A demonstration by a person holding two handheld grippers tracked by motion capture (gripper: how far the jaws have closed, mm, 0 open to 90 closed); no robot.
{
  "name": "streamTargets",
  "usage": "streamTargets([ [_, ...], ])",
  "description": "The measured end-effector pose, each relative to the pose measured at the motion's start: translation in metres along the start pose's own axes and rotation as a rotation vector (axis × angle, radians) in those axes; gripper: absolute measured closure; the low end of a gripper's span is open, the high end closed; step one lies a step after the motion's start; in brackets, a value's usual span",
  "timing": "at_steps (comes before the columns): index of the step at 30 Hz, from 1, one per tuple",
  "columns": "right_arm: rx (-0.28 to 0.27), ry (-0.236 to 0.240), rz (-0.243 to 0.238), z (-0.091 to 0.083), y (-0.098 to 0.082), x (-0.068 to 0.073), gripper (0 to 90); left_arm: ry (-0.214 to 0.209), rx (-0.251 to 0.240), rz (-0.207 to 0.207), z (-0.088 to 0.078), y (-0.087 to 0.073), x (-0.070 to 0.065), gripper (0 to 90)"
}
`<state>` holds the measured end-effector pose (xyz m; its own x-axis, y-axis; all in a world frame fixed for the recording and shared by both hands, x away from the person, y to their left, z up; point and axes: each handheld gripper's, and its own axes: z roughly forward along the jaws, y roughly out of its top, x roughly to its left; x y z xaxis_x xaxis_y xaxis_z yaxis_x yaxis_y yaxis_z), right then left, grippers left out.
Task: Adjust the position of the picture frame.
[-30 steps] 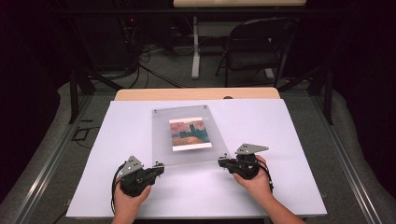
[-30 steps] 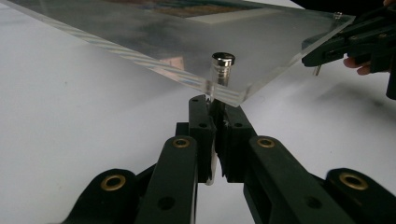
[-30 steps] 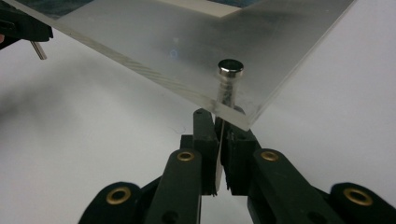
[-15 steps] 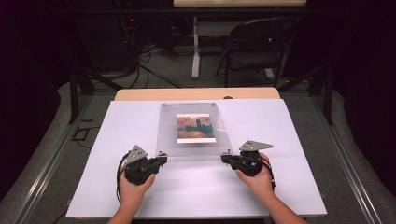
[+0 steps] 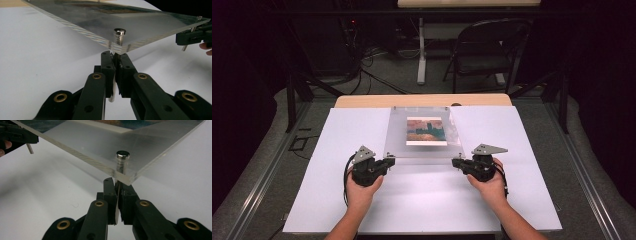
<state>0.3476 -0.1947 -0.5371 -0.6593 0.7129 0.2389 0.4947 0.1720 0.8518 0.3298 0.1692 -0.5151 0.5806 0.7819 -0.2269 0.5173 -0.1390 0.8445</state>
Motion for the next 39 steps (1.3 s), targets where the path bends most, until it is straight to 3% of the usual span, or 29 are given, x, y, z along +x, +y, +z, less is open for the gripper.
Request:
streamTargets([
  [8, 0.010, 0.004, -0.030, 0.006, 0.002, -0.001, 85.4, 0.013, 0.009, -0.020, 0.006, -0.003, 0.007, 84.7],
  [21, 0.024, -0.034, -0.017, 0.006, -0.002, -0.006, 85.4, -0.001, 0.046, -0.032, 0.021, -0.012, 0.009, 84.8],
  [28, 0.034, -0.049, -0.008, 0.006, -0.006, -0.007, 85.4, -0.006, 0.063, -0.020, 0.025, -0.016, 0.007, 84.8],
  [39, 0.077, -0.052, -0.032, 0.008, -0.012, -0.005, 85.4, -0.005, 0.090, -0.013, 0.029, -0.023, 0.009, 84.7],
])
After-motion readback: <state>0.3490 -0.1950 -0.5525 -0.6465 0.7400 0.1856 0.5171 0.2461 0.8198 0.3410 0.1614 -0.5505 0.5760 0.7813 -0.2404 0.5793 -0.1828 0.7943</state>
